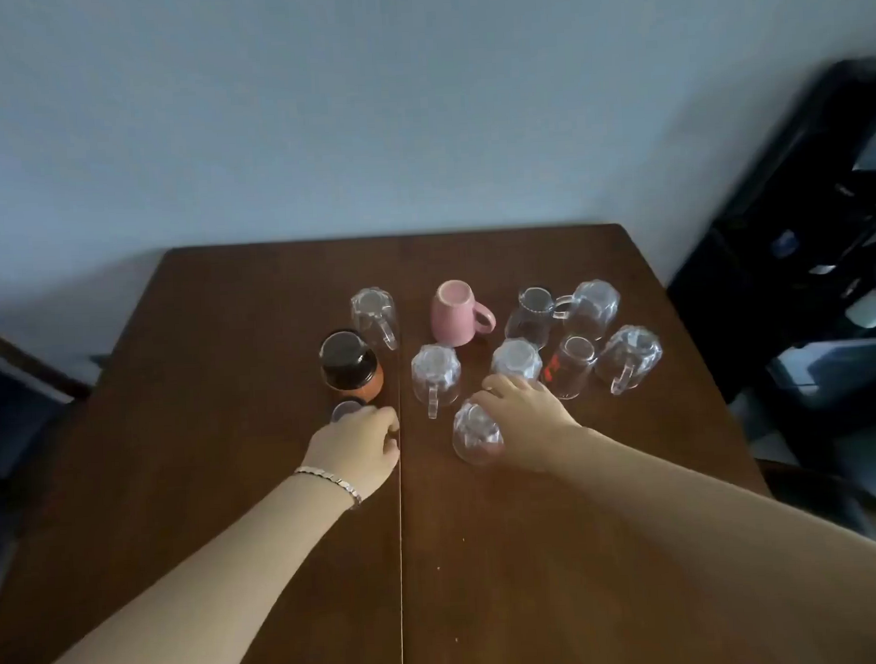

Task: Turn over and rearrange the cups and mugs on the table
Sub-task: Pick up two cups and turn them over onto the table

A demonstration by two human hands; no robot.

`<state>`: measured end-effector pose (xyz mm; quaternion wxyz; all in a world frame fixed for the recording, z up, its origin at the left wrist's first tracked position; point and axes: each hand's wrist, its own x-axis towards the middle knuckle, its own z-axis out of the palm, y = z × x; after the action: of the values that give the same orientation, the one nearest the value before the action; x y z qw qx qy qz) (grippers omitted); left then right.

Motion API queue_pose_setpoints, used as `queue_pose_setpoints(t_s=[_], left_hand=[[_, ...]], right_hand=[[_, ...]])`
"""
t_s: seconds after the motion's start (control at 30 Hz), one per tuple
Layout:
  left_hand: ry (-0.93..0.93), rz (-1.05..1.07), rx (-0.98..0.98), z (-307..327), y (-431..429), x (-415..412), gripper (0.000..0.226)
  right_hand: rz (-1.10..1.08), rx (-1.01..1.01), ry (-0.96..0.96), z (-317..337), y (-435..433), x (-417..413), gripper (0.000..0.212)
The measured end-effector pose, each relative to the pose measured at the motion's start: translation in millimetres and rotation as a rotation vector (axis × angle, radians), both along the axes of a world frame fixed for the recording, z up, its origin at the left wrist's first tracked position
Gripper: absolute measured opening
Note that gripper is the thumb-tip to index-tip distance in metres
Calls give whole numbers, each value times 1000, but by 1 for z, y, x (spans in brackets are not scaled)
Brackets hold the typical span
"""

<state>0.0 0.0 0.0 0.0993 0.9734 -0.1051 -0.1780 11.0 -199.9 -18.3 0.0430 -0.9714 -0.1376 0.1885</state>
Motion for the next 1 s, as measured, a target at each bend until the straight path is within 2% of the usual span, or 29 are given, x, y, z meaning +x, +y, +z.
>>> queue_pose_setpoints(t_s=[0.13, 0.2, 0.3, 0.37, 0.47, 0.57, 0.67, 0.8, 0.9, 1.0], left_hand=[[-86, 119, -13, -7, 13, 15, 32], [-83, 133, 8, -13, 20, 21, 36], [-68, 106, 101, -20, 26, 32, 49], [-16, 110, 155, -26, 27, 41, 60], [169, 126, 225, -36, 23, 55, 71], [262, 116, 294, -45, 19, 62, 75], [193, 99, 327, -51, 18, 62, 68], [111, 35, 259, -42, 20, 48, 62], [26, -10, 182, -24, 21, 30, 60], [-36, -13, 101, -6, 19, 10, 61]], right_hand=[[-4, -144, 164, -26, 19, 23, 81], [-64, -151, 225, -44, 23, 30, 84], [-105, -135, 196, -61, 23, 33, 81], [-103, -123, 181, -63, 23, 34, 77], [-113, -71, 208, -54, 15, 30, 72], [-253, 85, 241, -37, 2, 17, 75], [-368, 212, 240, -14, -12, 6, 76], [-423, 253, 180, 15, -27, -12, 65], [-502, 341, 156, 31, -37, -28, 86], [-611, 450, 134, 37, -47, -50, 93]])
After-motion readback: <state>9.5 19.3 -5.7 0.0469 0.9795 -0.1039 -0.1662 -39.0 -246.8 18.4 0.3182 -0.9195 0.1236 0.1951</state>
